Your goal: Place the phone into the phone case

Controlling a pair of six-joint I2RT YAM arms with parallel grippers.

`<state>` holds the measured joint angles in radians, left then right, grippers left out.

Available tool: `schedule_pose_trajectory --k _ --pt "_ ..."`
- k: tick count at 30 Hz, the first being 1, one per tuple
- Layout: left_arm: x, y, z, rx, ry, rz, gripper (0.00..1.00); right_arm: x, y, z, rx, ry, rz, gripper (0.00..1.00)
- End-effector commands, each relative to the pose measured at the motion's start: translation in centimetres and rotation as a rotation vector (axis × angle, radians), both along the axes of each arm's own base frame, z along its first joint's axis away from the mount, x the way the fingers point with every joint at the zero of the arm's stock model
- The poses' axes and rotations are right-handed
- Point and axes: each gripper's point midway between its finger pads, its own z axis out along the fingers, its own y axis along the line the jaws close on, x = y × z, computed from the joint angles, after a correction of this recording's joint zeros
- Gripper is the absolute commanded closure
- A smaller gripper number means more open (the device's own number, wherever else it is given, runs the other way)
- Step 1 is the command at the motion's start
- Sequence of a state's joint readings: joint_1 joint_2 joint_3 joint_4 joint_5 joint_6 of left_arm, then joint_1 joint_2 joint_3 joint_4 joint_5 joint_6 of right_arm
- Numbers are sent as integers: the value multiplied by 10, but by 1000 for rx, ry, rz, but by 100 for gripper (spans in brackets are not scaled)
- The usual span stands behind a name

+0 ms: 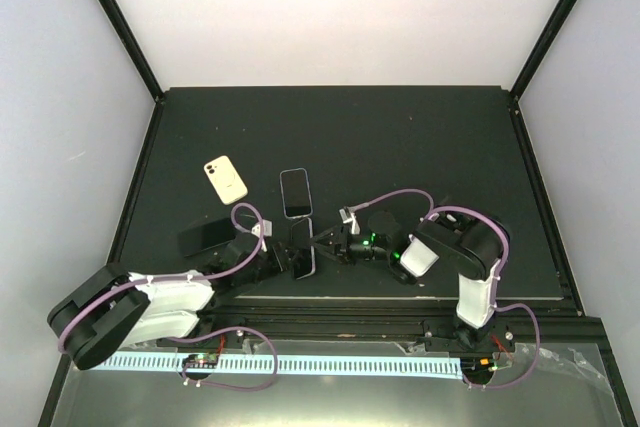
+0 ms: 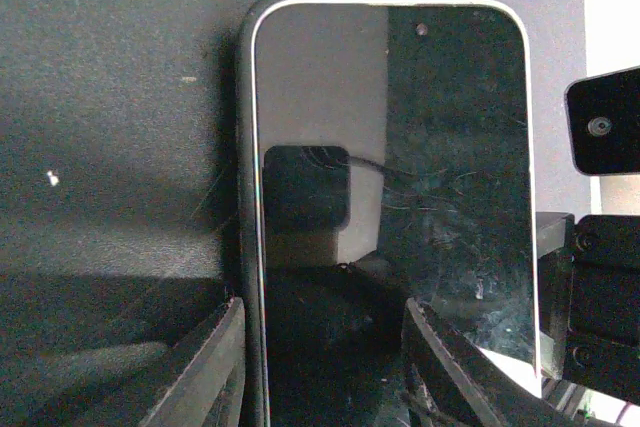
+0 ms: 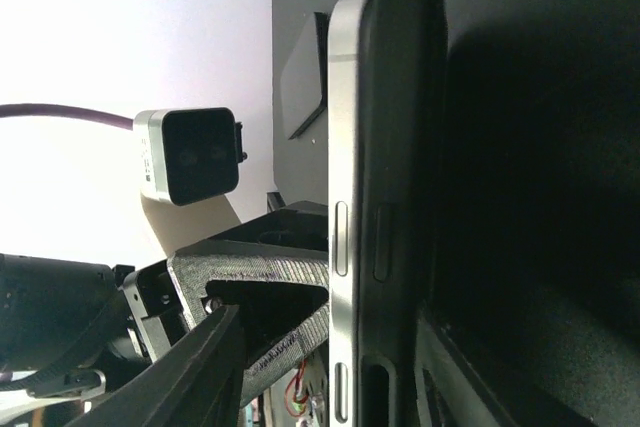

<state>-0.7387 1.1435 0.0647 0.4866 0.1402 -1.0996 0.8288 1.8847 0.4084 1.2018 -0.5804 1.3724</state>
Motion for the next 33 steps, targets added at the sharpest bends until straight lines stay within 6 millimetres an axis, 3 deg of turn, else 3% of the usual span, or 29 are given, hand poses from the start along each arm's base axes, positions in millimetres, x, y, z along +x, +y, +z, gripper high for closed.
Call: schedule_pose_trajectory --k 1,5,12,18,25,27,30,33 --pt "-8 2 -7 10 23 -31 56 -8 14 33 108 -86 77 58" --pt "-8 -1 -3 -2 14 -38 55 -8 16 34 114 -89 84 69" --pt "-8 -4 0 -13 10 -52 55 -8 17 22 74 -81 97 65" --pt "-7 -7 4 -25 2 -62 55 -9 18 21 71 -89 106 81" --pt "-8 -9 5 -33 0 -73 55 -10 18 15 39 -91 119 91" --pt "-8 -9 5 -33 2 -75 55 -10 18 14 31 -92 126 89" --pt "-8 -9 5 -34 0 -73 55 -12 20 15 33 -94 143 74" --pt "-9 -9 5 -37 0 -74 55 -12 21 14 24 -95 150 69"
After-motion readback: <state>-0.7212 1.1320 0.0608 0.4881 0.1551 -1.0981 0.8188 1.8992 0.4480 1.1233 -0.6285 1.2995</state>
